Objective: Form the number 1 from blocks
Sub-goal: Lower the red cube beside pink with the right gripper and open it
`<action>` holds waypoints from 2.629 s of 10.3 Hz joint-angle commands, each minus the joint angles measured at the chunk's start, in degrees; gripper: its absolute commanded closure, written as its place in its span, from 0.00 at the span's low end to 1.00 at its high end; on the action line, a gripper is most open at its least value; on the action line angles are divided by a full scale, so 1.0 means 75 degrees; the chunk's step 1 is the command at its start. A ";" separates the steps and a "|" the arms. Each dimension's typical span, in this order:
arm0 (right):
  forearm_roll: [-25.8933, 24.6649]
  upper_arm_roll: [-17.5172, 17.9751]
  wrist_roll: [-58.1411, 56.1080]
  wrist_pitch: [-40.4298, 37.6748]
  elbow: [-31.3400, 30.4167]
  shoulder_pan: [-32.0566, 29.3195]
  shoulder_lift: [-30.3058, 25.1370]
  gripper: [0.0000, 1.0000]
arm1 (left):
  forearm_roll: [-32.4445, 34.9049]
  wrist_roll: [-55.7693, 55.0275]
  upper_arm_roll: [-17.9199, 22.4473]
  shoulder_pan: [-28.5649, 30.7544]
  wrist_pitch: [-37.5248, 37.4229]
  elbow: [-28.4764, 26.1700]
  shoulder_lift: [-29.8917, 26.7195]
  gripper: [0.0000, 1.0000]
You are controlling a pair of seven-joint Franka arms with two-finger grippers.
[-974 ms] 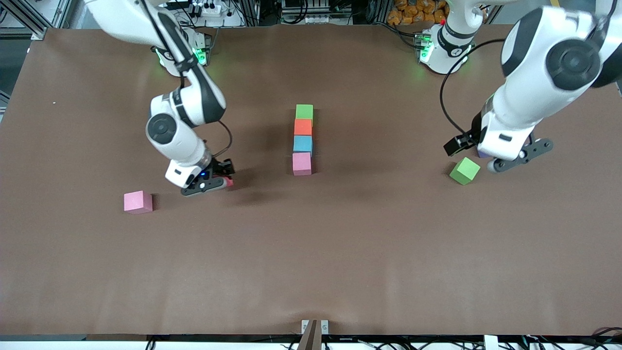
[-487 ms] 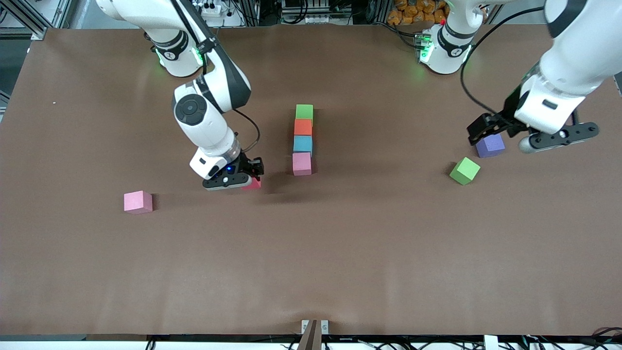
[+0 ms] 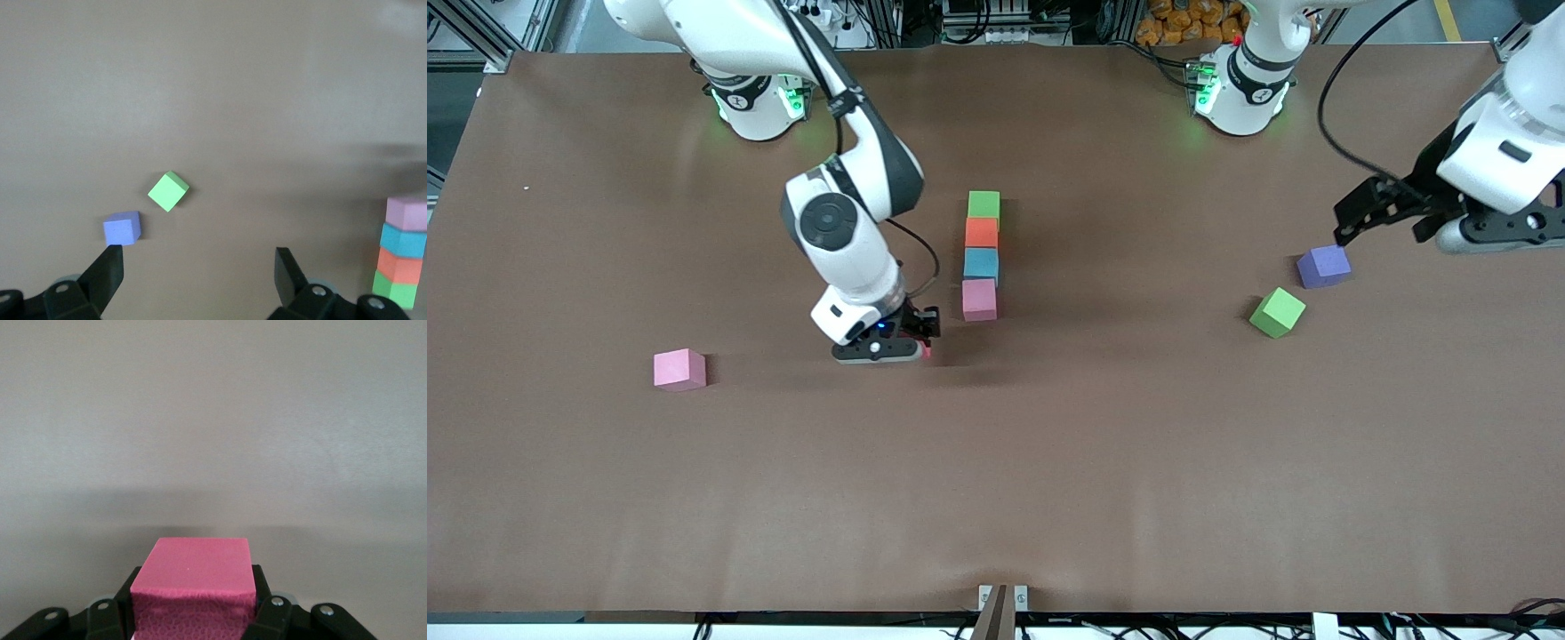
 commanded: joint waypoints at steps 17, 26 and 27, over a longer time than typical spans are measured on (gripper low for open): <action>0.0179 -0.0296 0.1410 -0.0390 0.1935 0.1198 0.1878 0.34 | 0.0365 0.0218 0.0025 -0.0110 -0.0664 0.0553 0.0104 0.00; 0.0155 -0.0285 0.1351 -0.0366 0.1865 0.1281 0.1866 0.33 | 0.0363 0.0194 0.0025 -0.0121 -0.0664 0.0506 0.0127 0.00; 0.0155 -0.0285 0.1363 -0.0367 0.1865 0.1292 0.1866 0.33 | 0.0387 0.0194 0.0025 -0.0121 -0.0664 0.0517 0.0139 0.00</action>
